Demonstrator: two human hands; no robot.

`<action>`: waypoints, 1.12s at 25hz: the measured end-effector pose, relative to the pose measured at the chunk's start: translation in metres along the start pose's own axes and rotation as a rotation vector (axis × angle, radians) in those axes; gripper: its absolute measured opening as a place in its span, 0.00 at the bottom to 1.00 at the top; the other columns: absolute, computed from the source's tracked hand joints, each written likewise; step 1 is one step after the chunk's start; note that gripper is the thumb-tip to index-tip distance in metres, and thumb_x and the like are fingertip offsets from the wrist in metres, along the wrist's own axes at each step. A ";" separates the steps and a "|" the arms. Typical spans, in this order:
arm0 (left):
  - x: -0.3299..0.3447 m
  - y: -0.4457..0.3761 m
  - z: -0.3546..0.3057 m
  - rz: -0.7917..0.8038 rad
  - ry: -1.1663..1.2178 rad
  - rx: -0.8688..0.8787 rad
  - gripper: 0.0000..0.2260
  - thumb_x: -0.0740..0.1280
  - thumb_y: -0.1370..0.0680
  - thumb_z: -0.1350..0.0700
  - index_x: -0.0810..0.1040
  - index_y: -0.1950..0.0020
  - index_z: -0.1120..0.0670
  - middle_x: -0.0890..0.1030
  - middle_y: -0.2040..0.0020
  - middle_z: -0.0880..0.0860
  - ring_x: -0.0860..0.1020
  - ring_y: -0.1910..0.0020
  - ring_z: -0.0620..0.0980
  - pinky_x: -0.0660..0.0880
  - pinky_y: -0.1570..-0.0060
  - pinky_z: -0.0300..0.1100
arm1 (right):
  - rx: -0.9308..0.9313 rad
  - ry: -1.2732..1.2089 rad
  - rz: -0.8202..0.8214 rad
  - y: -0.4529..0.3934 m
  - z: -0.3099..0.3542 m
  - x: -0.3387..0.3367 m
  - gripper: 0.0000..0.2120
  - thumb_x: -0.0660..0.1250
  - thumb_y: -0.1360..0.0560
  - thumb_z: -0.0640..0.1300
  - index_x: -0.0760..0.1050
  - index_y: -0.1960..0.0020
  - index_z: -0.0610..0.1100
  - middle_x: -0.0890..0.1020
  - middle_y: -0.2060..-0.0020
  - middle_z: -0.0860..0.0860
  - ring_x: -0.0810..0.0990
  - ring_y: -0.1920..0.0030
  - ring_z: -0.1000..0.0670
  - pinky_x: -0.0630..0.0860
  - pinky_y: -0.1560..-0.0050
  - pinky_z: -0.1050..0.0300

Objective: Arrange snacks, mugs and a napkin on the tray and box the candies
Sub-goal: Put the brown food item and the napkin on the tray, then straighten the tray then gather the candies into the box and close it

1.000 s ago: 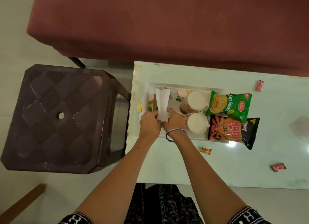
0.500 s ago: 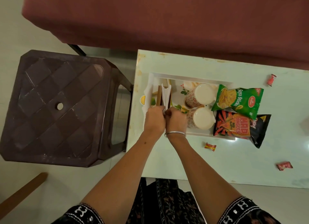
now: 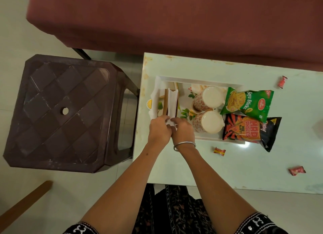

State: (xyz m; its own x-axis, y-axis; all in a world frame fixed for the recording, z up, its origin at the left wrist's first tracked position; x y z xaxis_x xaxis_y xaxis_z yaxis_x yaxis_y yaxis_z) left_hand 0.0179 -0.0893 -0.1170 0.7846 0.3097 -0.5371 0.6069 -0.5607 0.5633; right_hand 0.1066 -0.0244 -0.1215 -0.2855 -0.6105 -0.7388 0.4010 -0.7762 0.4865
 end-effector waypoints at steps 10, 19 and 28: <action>-0.011 0.026 -0.016 -0.146 0.027 -0.012 0.11 0.66 0.25 0.59 0.79 0.44 0.57 0.82 0.47 0.55 0.79 0.52 0.50 0.74 0.48 0.41 | -0.028 -0.219 -0.199 0.012 -0.076 -0.117 0.11 0.66 0.27 0.37 0.79 0.46 0.41 0.83 0.50 0.42 0.81 0.57 0.47 0.75 0.55 0.59; -0.050 0.033 -0.034 -0.474 0.105 -0.062 0.09 0.64 0.25 0.60 0.80 0.47 0.60 0.82 0.48 0.60 0.79 0.48 0.58 0.71 0.46 0.42 | 0.535 -0.659 -0.556 -0.003 -0.283 -0.253 0.10 0.63 0.27 0.39 0.81 0.50 0.43 0.84 0.64 0.47 0.81 0.66 0.49 0.77 0.59 0.58; -0.050 -0.018 0.026 -0.410 0.062 -0.312 0.14 0.57 0.21 0.60 0.72 0.36 0.59 0.77 0.39 0.61 0.75 0.40 0.60 0.71 0.39 0.53 | 0.704 -0.909 -0.106 -0.053 -0.338 -0.161 0.11 0.59 0.23 0.32 0.74 0.42 0.32 0.81 0.64 0.43 0.75 0.66 0.46 0.80 0.56 0.53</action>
State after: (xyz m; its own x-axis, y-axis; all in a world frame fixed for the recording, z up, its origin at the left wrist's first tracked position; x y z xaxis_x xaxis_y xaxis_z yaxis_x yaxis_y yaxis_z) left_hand -0.0358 -0.1151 -0.1167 0.4747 0.5058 -0.7202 0.8675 -0.1307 0.4800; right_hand 0.4253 0.1679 -0.1860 -0.9247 -0.2033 -0.3220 -0.1551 -0.5713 0.8060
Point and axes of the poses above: each hand's wrist, its own y-axis away from the middle knuckle, its own x-axis out of the palm, z = x × y, the point moved 10 cm from there along -y, towards the middle knuckle
